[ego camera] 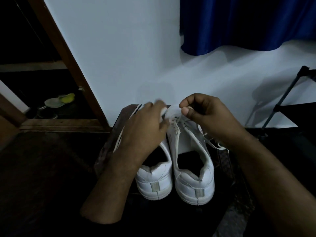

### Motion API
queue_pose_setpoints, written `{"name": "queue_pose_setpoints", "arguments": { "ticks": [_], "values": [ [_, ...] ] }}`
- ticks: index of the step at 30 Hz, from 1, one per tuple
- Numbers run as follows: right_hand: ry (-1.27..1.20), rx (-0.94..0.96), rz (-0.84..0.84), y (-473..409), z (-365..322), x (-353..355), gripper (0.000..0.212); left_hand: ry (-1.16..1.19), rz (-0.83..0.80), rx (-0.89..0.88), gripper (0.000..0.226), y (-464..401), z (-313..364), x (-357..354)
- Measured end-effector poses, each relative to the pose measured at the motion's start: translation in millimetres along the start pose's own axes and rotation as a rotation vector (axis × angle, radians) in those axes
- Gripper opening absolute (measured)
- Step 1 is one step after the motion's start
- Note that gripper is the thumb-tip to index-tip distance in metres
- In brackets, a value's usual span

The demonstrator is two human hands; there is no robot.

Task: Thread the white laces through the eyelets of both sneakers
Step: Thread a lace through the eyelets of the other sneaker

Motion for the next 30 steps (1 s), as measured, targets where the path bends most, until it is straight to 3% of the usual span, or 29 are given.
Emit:
{"name": "queue_pose_setpoints", "arguments": {
  "ticks": [2, 6, 10, 13, 14, 15, 17, 19, 21, 23, 26, 30],
  "values": [
    [-0.038, -0.011, -0.001, -1.2, 1.2, -1.3, 0.007, -0.08, -0.053, -0.02, 0.018, 2.8, 6.5, -2.7],
    [0.033, 0.003, -0.006, -2.0, 6.9, 0.5, 0.007, 0.161, 0.092, 0.07, 0.014, -3.7, 7.7, -0.2],
    [0.214, 0.014, 0.033, -3.3, 13.5, 2.5, 0.009, 0.976, 0.144, 0.59, 0.027, -6.6, -2.8, 0.1],
    [0.347, 0.043, 0.055, -5.1, 15.4, 1.5, 0.01, 1.406, 0.105, 0.673, 0.036, -5.8, 6.1, 2.5],
    [0.381, 0.049, 0.062, -5.6, 15.5, 0.9, 0.011, 1.385, 0.113, 0.642, 0.032, -5.7, 8.6, 5.0],
    [0.406, 0.051, 0.063, -5.5, 15.1, 0.4, 0.012, 1.222, 0.142, 0.569, 0.028, -5.4, 8.9, 8.4],
    [0.429, 0.071, 0.067, -4.6, 13.5, -0.6, 0.015, 0.636, 0.172, 0.274, 0.019, -4.9, 5.3, 10.4],
    [0.455, 0.094, 0.071, -4.2, 12.8, -0.6, 0.017, 0.182, 0.088, 0.041, 0.013, -3.3, 4.8, 5.7],
    [0.481, 0.106, 0.065, -3.8, 11.9, -0.4, 0.016, -0.026, -0.059, -0.001, 0.015, 0.0, 5.4, -1.5],
    [0.514, 0.098, 0.069, -2.7, 10.4, 1.9, 0.012, -0.081, -0.098, 0.036, 0.018, 0.6, 5.9, -2.2],
    [0.61, 0.035, 0.1, -0.5, 3.1, 12.8, 0.017, 0.07, 0.026, 0.087, 0.015, -2.6, 2.4, -0.8],
    [0.824, -0.193, -0.131, 5.1, 12.6, 18.4, 0.035, 0.193, 0.186, 0.231, 0.024, -5.7, 0.4, -1.6]
  ]
}}
Point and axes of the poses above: each hand's wrist, its own y-axis away from the middle knuckle, its own x-axis out of the back of the hand, z = x × y, the point moved 3 cm from there along -y, towards the middle knuckle, and after that the axes turned 7 degrees about z, right-handed, at the moved point
